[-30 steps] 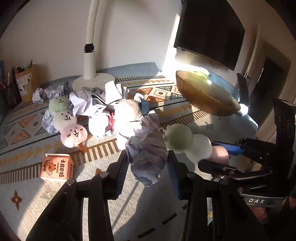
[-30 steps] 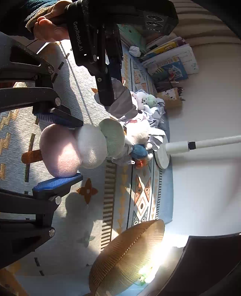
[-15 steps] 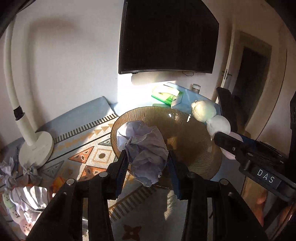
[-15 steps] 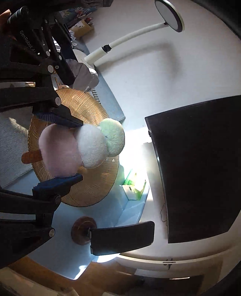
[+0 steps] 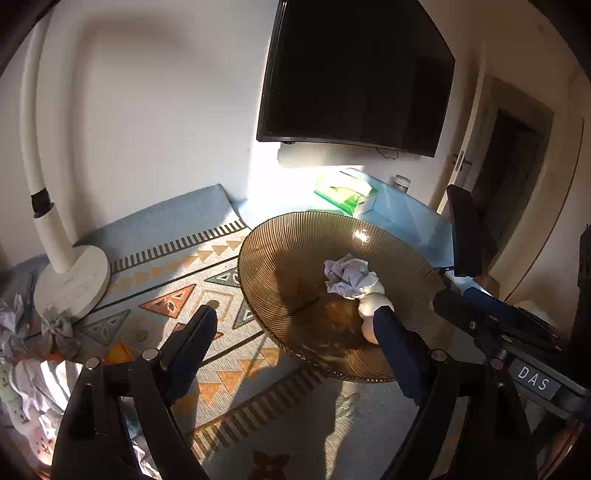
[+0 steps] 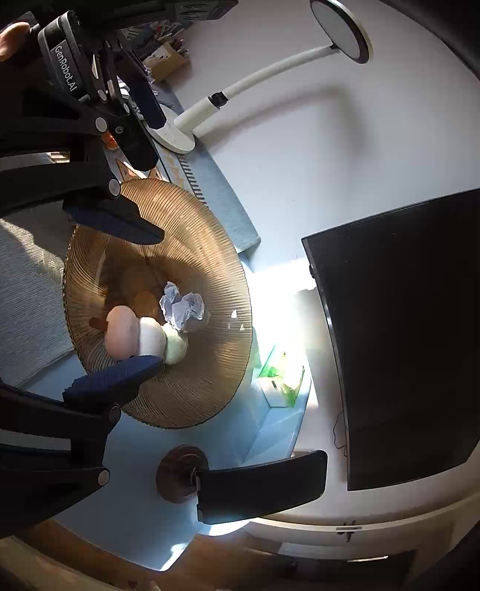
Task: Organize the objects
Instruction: 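Move both tools back over the desk pile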
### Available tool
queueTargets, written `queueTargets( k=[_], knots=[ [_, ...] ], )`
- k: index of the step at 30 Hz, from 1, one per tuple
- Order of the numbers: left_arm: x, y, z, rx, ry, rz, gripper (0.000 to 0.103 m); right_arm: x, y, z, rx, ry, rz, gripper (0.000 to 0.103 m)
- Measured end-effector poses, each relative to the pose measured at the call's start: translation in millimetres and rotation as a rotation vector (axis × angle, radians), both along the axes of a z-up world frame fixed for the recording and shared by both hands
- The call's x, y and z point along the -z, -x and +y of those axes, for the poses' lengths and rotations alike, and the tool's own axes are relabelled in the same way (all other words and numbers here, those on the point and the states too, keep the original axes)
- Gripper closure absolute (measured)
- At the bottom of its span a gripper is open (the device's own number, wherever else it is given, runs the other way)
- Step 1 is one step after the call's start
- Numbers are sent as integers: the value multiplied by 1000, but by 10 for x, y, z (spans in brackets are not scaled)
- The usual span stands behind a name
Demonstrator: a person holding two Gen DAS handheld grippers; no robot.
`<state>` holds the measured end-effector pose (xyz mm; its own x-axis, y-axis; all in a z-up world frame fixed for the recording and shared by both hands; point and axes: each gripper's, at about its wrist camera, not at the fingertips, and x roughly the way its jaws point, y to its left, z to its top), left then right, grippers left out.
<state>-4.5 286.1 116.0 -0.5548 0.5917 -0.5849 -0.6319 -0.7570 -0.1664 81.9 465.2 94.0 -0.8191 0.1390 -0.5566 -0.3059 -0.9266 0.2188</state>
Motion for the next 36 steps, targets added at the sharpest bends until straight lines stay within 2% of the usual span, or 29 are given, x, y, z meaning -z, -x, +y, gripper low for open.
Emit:
queueTargets(
  k=[4, 9, 11, 13, 17, 19, 21, 23, 27, 28, 29, 36],
  knots=[
    [-172, -220, -514, -69, -56, 38, 17, -125, -49, -447, -132, -13, 39, 42],
    [-279, -548, -1401, -263, -75, 98, 15, -162, -56, -1108, -316, -6, 78, 42],
    [-247, -627, -1773, -388, -44, 122, 13, -114, -28, -1373, -376, -8, 78, 42],
    [-144, -669, -2104, -526, 23, 135, 12, -17, 24, -1633, -423, -6, 67, 42],
    [194, -668, -2655, -666, 86, 102, 12, 301, 142, -2088, -544, 52, 30, 42],
    [355, -659, -2866, -688, 69, 70, 12, 471, 224, -2289, -595, 53, -8, 42],
    [472, -630, -2992, -697, 40, 45, 12, 589, 258, -2439, -617, 12, -21, 42],
    [561, -611, -3031, -692, 28, 40, 12, 684, 251, -2547, -636, -32, -29, 42],
    [744, -620, -2995, -675, 46, 15, 12, 757, 253, -2546, -652, -45, -41, 41],
    [749, -609, -2970, -665, 60, 7, 12, 756, 258, -2539, -655, -40, -36, 35],
    [737, -624, -2956, -655, 56, 23, 12, 759, 269, -2530, -657, -36, -37, 34],
    [741, -645, -3010, -673, 31, 19, 11, 775, 311, -2562, -672, -35, -51, 34]
  ],
)
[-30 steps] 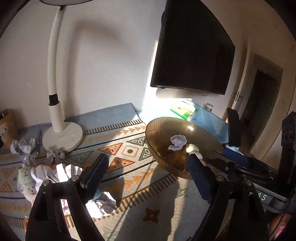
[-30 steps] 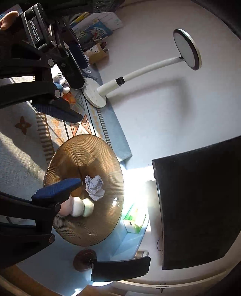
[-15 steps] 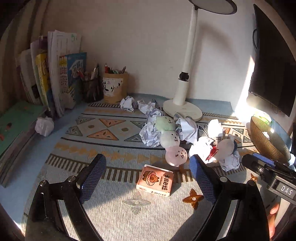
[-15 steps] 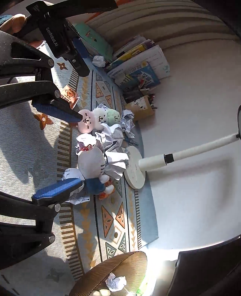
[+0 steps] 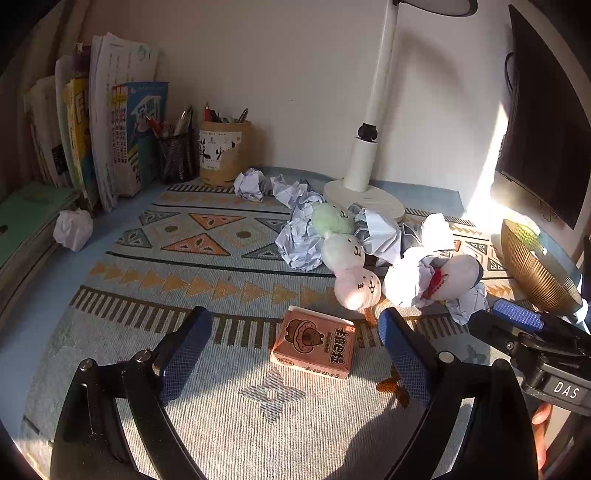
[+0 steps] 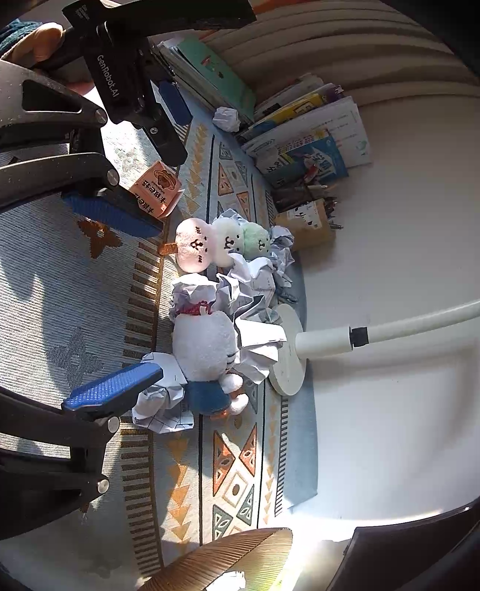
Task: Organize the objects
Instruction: 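Move both tools back over the desk pile, then grasp the orange milk-tea box with the right tool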
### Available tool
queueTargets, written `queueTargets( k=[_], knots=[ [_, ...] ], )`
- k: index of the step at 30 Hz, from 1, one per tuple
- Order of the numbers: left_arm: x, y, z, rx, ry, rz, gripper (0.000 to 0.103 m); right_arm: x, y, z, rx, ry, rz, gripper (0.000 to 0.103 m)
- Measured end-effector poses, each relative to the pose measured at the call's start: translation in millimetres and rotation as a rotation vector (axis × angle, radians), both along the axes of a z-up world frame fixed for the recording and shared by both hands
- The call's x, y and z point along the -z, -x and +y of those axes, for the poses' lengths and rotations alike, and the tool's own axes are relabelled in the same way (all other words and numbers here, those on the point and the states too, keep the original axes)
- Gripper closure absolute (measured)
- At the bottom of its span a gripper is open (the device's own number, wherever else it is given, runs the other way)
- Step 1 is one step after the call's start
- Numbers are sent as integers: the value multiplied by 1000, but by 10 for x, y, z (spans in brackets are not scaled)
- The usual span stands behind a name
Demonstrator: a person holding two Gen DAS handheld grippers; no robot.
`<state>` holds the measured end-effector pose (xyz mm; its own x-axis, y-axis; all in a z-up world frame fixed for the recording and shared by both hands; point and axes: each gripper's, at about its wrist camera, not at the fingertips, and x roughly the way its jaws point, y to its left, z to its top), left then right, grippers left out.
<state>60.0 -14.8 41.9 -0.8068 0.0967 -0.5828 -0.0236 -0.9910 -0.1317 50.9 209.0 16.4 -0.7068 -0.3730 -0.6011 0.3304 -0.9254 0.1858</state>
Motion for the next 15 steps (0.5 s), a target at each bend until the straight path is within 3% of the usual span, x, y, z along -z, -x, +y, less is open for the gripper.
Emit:
queueTargets(
  k=[11, 15],
  knots=[
    [-4, 17, -184, -49, -76, -15, 11, 19, 34, -138, -8, -59, -27, 34],
    [-58, 113, -663, -132, -191, -90, 11, -61, 88, -361, -115, -25, -98, 34]
  ],
)
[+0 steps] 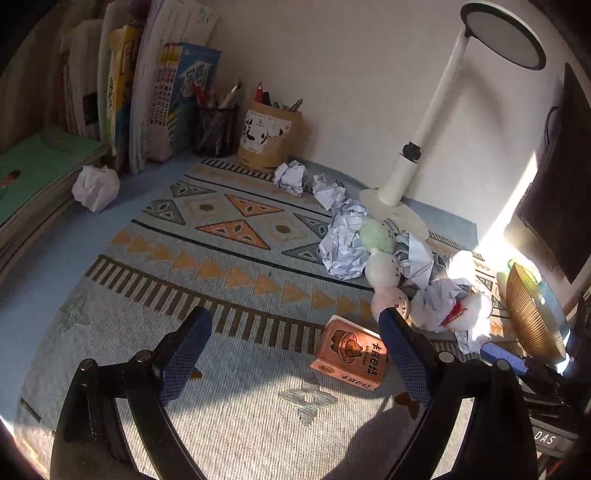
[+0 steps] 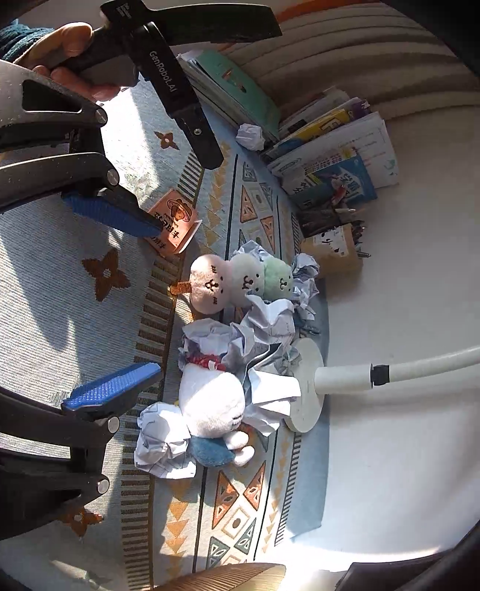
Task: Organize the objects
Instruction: 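Grasp the orange milk-tea box with the right tool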
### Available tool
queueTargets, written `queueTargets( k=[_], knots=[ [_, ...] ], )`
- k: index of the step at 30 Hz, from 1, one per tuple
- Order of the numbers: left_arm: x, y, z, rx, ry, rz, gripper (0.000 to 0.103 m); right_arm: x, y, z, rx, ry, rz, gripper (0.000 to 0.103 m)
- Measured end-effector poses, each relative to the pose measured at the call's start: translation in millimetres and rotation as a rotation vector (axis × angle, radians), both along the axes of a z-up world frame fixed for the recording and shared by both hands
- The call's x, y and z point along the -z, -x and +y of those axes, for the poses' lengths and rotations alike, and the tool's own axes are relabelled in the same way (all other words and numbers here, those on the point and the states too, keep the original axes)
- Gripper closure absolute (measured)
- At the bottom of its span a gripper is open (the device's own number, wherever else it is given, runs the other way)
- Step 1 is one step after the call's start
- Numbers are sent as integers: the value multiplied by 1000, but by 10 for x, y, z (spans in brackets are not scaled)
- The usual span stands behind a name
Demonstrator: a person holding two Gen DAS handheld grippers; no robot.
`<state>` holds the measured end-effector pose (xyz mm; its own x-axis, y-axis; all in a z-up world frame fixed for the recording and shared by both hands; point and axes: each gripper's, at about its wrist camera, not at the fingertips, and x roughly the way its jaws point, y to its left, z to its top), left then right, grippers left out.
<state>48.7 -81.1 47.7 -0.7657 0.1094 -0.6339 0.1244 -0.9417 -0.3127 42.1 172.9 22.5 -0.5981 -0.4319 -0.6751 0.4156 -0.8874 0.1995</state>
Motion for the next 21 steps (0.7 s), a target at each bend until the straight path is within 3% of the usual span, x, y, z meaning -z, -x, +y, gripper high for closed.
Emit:
queueTargets(
  k=[2, 6, 8, 10, 15, 21],
  knots=[
    [-38, 54, -432, -94, -51, -33, 11, -74, 18, -152, -28, 0, -2, 33],
    [66, 285, -1230, -223, -27, -107, 12, -35, 122, -484, -103, 8, -53, 19],
    [211, 455, -1536, -236, -28, -183, 12, 84, 176, -694, -148, -38, -82, 19],
    [331, 600, -1760, -239, -68, -205, 12, 218, 237, -868, -175, -99, -99, 19],
    [394, 921, -1915, -259, -14, -232, 11, 456, 396, -1048, -244, -156, -168, 19],
    [406, 1298, -1873, -286, 63, -274, 14, 489, 417, -1179, -248, -253, -100, 19]
  ],
)
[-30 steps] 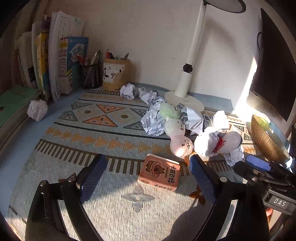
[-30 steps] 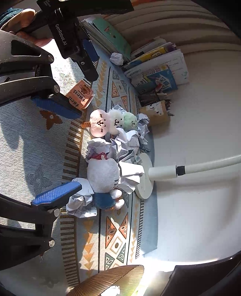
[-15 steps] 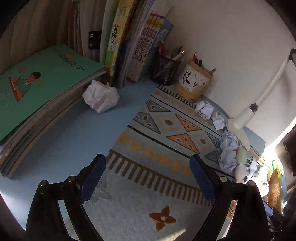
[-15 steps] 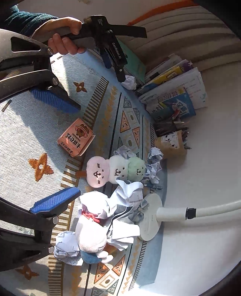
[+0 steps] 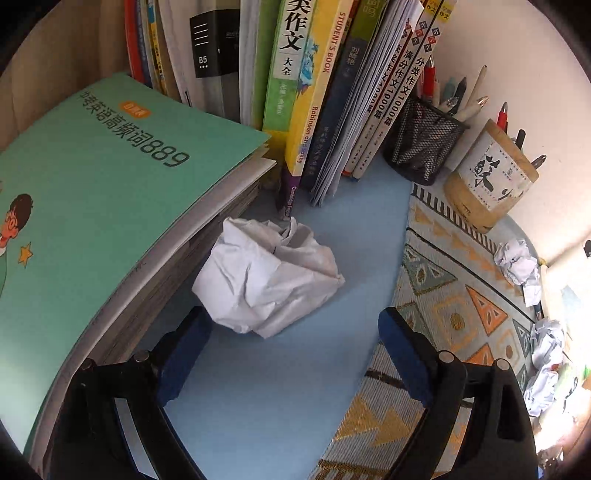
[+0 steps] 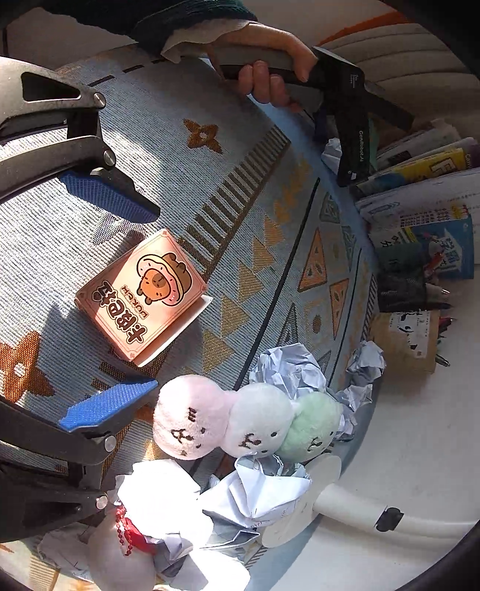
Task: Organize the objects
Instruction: 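Grasp the orange milk-tea box with the right tool, then grasp the crumpled white paper beside the books with the left tool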
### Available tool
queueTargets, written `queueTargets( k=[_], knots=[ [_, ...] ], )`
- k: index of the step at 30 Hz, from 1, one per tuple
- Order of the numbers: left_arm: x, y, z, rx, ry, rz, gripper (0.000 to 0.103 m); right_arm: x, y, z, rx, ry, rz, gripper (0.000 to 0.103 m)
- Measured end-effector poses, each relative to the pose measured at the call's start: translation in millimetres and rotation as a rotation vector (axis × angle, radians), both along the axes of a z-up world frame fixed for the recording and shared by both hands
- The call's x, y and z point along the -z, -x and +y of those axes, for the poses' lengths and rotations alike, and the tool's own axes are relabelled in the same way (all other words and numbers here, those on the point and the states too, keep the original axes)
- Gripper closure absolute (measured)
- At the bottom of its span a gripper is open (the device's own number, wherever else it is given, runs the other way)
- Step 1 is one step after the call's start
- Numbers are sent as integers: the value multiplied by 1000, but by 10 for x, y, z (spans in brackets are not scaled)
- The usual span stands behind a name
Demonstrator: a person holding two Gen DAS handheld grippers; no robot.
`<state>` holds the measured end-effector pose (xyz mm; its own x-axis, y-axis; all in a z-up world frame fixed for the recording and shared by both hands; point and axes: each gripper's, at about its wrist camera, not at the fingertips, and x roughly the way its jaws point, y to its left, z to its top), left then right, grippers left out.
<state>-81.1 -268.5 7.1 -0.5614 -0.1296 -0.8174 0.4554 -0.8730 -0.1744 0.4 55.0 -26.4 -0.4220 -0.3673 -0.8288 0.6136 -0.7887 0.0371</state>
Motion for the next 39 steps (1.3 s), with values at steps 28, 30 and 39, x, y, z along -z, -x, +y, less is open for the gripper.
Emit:
queueTargets(
  k=[28, 30, 39],
  knots=[
    [-483, -1323, 1839, 498, -46, 223, 86, -135, -557, 1128, 293, 76, 19, 40],
    [-455, -1328, 1613, 428, -57, 209, 50, -88, -543, 1151, 292, 78, 3, 40],
    [-366, -509, 321, 86, 98, 145, 11, -105, -410, 995, 275, 74, 13, 40]
  ],
)
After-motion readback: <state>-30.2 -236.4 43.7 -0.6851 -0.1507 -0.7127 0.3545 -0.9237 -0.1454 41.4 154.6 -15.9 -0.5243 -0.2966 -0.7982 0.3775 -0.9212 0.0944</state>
